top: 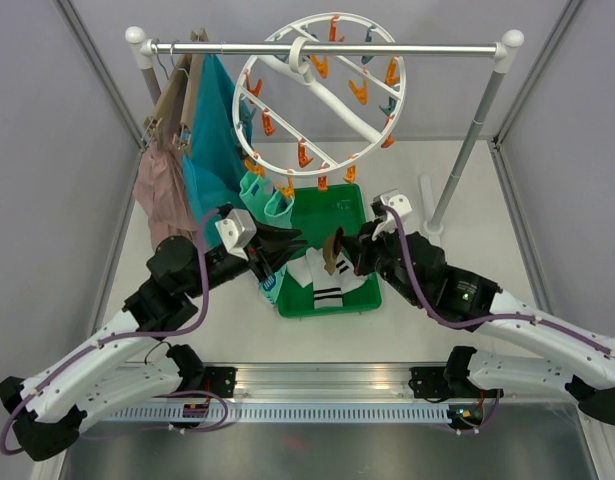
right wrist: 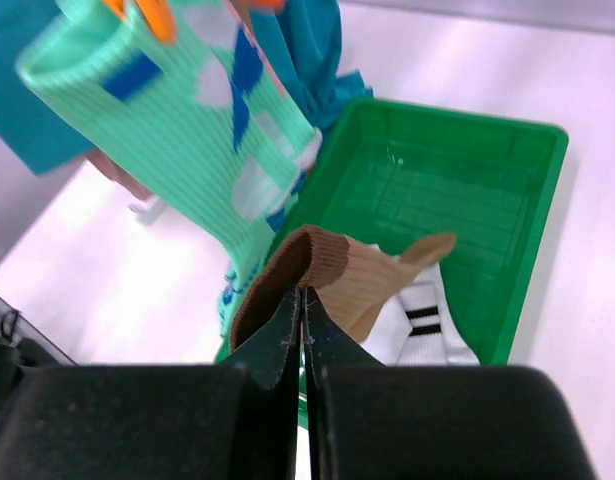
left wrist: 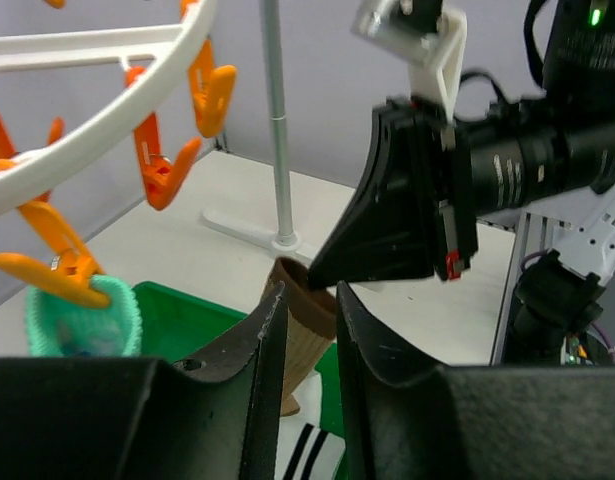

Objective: Clip the socks to the hanger
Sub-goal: Pick up the sock from the bin.

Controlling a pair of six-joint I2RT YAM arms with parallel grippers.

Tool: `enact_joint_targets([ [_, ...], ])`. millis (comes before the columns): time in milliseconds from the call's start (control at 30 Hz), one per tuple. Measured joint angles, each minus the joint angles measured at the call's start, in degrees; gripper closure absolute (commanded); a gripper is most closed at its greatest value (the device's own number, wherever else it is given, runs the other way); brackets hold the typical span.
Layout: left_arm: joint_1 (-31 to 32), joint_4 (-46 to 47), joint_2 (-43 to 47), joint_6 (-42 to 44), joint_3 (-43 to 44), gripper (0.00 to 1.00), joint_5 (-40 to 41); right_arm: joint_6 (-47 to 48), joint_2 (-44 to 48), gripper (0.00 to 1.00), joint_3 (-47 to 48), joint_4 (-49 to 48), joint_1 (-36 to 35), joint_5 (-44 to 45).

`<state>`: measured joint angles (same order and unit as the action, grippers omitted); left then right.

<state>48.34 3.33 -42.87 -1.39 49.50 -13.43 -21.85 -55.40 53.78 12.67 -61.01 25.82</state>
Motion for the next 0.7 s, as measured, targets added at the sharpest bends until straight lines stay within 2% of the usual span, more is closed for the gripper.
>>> enact_joint_targets([
  [267,5.5,5.0,-4.6,2.5,-4.3,0.67,-0.7,0.0,-0.5,1.0,12.2,7.0,0.0,-0.2],
  [700,8.7,14.5,-7.7,3.8,-8.7,0.65,7.5,0.0,-2.3,1.0,15.3,12.2,0.0,-2.4],
])
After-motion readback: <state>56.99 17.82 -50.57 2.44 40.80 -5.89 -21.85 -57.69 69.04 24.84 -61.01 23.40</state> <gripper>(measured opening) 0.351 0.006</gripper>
